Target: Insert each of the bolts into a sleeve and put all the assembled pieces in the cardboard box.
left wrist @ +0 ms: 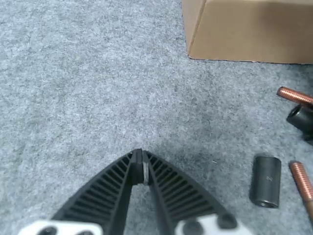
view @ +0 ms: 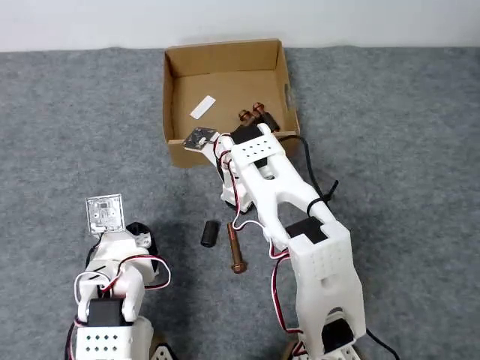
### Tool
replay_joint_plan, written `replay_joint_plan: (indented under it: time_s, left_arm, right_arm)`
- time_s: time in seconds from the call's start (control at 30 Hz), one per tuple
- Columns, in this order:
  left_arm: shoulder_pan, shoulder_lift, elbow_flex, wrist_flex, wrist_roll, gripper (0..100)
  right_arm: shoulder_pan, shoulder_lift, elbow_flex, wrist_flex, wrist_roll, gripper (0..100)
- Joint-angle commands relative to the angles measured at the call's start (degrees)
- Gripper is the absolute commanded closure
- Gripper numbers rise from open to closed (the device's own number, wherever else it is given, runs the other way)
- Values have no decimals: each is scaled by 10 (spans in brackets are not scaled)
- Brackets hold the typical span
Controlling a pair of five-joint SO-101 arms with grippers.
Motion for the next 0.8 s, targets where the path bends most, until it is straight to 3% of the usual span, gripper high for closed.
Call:
replay_joint_plan:
  time_s: [0.0,0.13,0.4,0.63,0.77]
  left_arm:
    - [-4,-4,-3,-15,3,995]
    - [-4,-3,-3,-23,3,995]
    - [-4,-3,-3,-26,3,995]
    - [-1,-3,-3,-26,4,995]
    - [1,-3,-3,-30,6,995]
  right_arm:
    - [-14,0,-16,-6,4,909]
    - [-29,-14,-38,18,4,998]
    - [-32,-60,-155,175,-3,990]
    - [-22,-155,-182,223,-138,990]
    - [-18,-243,-164,224,-169,990]
